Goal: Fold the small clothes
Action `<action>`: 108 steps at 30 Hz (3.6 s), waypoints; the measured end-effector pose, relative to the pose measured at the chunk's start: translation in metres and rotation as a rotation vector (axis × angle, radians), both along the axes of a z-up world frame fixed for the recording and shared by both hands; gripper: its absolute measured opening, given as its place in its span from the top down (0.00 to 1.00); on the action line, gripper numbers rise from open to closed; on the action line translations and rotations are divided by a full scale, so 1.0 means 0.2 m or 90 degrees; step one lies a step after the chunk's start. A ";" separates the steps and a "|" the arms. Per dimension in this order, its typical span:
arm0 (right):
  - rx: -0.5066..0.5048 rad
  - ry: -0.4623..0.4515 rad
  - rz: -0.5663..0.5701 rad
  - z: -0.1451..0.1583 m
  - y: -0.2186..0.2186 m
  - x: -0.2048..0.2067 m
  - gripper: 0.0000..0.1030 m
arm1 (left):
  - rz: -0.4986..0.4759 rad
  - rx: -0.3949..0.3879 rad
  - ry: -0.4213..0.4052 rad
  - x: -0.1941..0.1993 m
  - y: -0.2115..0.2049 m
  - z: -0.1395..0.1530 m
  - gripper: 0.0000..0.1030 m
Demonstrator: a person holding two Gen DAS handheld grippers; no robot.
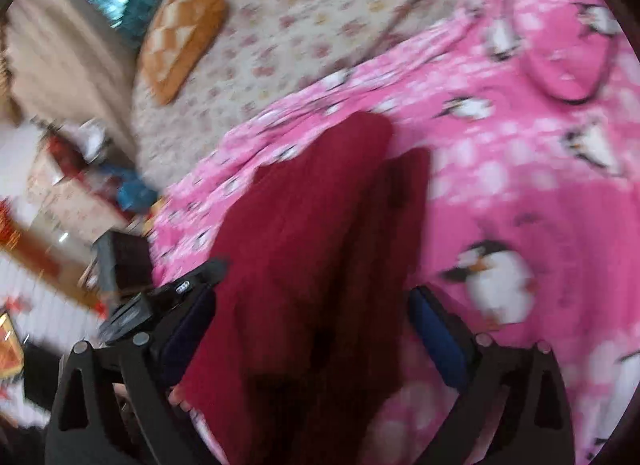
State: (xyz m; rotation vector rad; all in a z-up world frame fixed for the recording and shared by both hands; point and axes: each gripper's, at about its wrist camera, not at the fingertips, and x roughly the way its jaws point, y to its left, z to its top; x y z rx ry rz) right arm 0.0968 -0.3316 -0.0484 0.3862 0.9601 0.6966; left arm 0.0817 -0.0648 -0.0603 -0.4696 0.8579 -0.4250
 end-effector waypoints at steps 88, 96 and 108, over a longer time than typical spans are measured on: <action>-0.439 -0.172 0.003 0.00 1.11 0.42 0.83 | 0.199 0.230 0.081 0.56 0.51 0.02 0.51; -0.373 -0.158 0.018 0.01 1.02 0.45 0.82 | 0.201 0.189 0.087 0.55 0.55 0.02 0.45; -0.353 -0.143 0.044 -0.06 1.01 0.67 0.81 | 0.195 0.163 0.100 0.55 0.57 0.01 0.39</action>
